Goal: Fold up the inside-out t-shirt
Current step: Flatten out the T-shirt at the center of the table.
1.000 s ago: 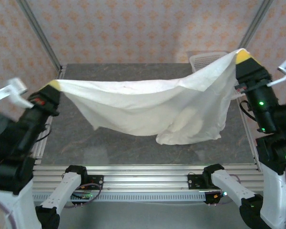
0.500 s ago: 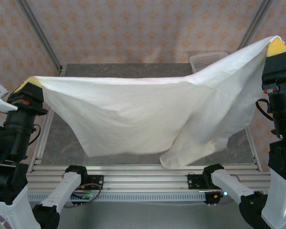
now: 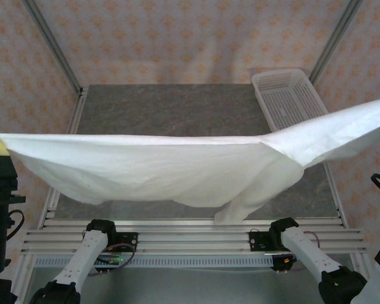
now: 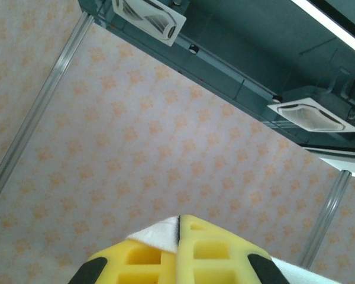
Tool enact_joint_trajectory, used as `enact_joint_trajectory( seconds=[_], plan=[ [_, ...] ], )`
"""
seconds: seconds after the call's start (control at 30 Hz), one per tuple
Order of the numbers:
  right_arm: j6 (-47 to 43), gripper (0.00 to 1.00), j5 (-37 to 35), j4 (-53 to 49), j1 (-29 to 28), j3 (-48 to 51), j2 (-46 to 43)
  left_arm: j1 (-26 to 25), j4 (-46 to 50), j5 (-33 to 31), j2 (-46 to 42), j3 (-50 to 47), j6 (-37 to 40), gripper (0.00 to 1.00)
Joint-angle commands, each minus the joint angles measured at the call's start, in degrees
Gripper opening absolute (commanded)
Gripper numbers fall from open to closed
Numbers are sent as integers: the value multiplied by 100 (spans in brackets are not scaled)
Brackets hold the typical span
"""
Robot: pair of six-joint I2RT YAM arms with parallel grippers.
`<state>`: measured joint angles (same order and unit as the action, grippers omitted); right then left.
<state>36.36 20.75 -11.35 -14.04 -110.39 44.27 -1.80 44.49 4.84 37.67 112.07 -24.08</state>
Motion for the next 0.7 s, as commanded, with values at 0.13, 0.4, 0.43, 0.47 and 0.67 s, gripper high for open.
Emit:
enact_joint_trajectory(
  seconds=[0.13, 0.4, 0.43, 0.47, 0.67],
  plan=[
    [-210, 0, -826, -389, 34, 110, 757, 48, -403, -375, 647, -449, 184, 0],
    [114, 0, -1196, -703, 32, -73, 3114, 49, -674, -745, 2346, -965, 338, 0],
    [237, 0, -1269, -773, 33, -290, 3602, 52, -775, -810, 2637, -1089, 342, 0],
    [260, 0, -1236, -814, 33, -594, 4145, 49, -896, -923, 2961, -1175, 327, 0],
    [888, 43, -1295, -2565, 8, -4989, 8231, 283, -853, -1241, 5817, -200, 3, 24]
  ],
)
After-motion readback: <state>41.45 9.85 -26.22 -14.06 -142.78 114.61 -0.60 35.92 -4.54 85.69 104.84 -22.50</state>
